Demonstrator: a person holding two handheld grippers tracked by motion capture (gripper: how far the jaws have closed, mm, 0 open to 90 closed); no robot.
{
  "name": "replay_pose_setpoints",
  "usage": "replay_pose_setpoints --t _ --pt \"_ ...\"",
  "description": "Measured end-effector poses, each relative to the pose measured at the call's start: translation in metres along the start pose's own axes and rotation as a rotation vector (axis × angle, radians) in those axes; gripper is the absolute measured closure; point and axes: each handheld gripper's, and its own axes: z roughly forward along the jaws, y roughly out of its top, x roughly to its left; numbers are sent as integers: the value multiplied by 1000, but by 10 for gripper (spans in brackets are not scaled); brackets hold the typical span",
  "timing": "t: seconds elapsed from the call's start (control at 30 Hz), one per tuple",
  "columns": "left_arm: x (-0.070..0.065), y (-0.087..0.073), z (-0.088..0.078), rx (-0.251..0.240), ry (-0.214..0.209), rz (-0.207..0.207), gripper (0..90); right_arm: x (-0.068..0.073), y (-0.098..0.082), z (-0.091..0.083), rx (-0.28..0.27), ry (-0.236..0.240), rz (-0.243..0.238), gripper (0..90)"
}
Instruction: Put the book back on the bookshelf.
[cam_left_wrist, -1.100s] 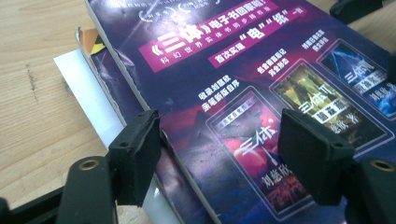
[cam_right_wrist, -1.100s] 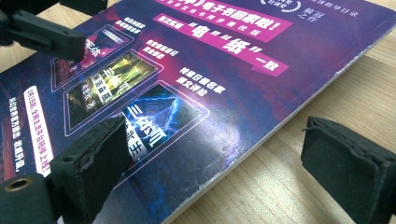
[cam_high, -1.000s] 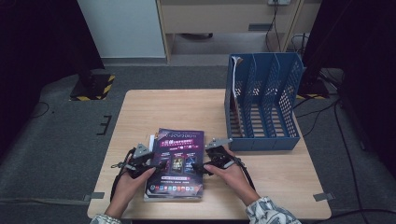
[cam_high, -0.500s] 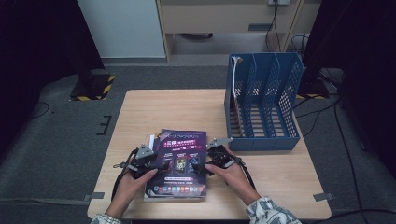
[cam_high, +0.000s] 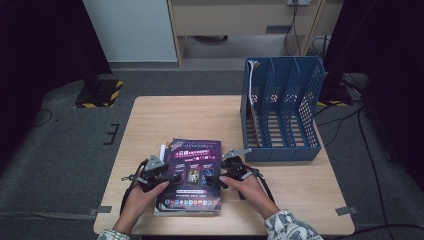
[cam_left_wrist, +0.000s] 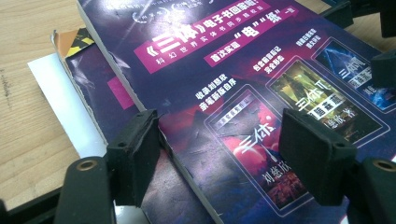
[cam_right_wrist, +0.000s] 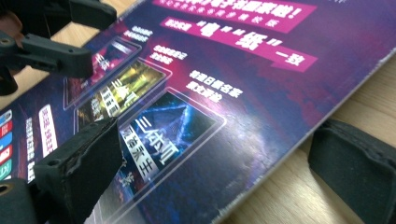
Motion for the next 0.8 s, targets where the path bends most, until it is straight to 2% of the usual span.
replay_pose_setpoints --t 0.43,0.67,0.8 --pt "0 -1 0 -3 1 -3 281 -1 1 1 -10 11 17 49" --pt "-1 -1 0 -4 2 -7 280 -7 2 -2 -22 32 53 151" --pt "0 -1 0 -6 2 -4 279 -8 5 -7 -35 35 43 181"
